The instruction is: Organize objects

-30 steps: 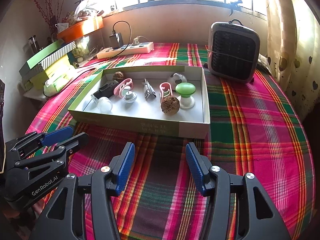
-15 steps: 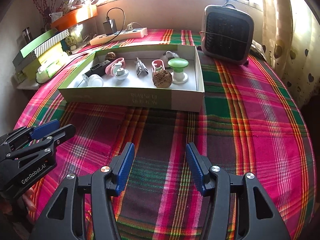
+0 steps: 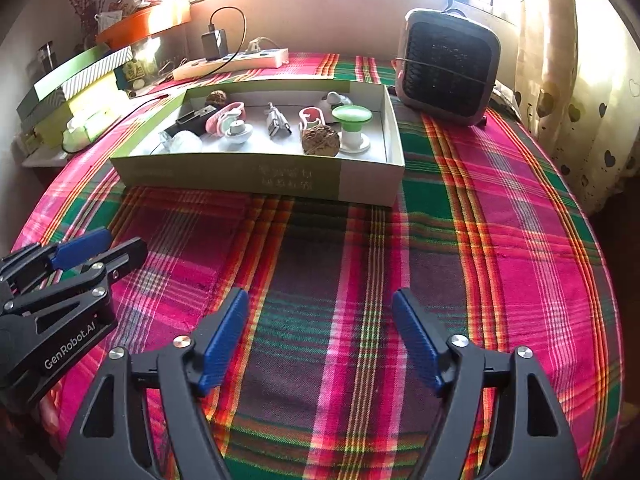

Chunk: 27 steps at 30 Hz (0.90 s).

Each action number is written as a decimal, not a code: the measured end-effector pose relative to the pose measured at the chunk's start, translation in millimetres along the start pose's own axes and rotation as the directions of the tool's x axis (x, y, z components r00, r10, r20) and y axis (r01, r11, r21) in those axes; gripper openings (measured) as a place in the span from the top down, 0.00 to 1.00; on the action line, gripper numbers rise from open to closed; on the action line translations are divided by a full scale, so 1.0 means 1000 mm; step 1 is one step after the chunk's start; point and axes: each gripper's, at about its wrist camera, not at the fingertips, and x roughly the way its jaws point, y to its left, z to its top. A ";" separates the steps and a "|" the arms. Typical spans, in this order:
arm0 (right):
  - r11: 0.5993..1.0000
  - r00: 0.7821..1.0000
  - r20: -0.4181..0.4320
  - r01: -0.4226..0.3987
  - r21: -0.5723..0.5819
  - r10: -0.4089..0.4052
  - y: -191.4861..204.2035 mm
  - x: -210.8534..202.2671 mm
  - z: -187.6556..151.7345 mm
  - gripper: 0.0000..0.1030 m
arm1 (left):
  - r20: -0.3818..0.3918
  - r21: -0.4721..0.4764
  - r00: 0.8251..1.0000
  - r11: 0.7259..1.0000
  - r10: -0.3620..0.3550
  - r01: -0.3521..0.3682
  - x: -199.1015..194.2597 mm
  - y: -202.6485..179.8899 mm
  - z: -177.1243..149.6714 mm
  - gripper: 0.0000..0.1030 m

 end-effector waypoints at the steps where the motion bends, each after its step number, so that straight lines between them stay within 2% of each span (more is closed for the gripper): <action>1: 1.000 1.000 0.000 -0.002 0.005 0.002 0.000 0.000 0.000 0.27 | 0.000 0.000 1.000 1.000 -0.001 0.001 0.000 0.000 0.000 0.61; 7: 1.000 1.000 -0.005 0.008 0.017 -0.007 -0.002 0.002 0.000 0.23 | 0.000 -0.001 1.000 1.000 -0.002 0.002 0.000 0.000 -0.001 0.61; 27: 1.000 1.000 -0.005 0.008 0.017 -0.008 -0.002 0.002 0.000 0.22 | 0.000 -0.001 1.000 1.000 -0.001 0.001 0.000 -0.001 0.000 0.60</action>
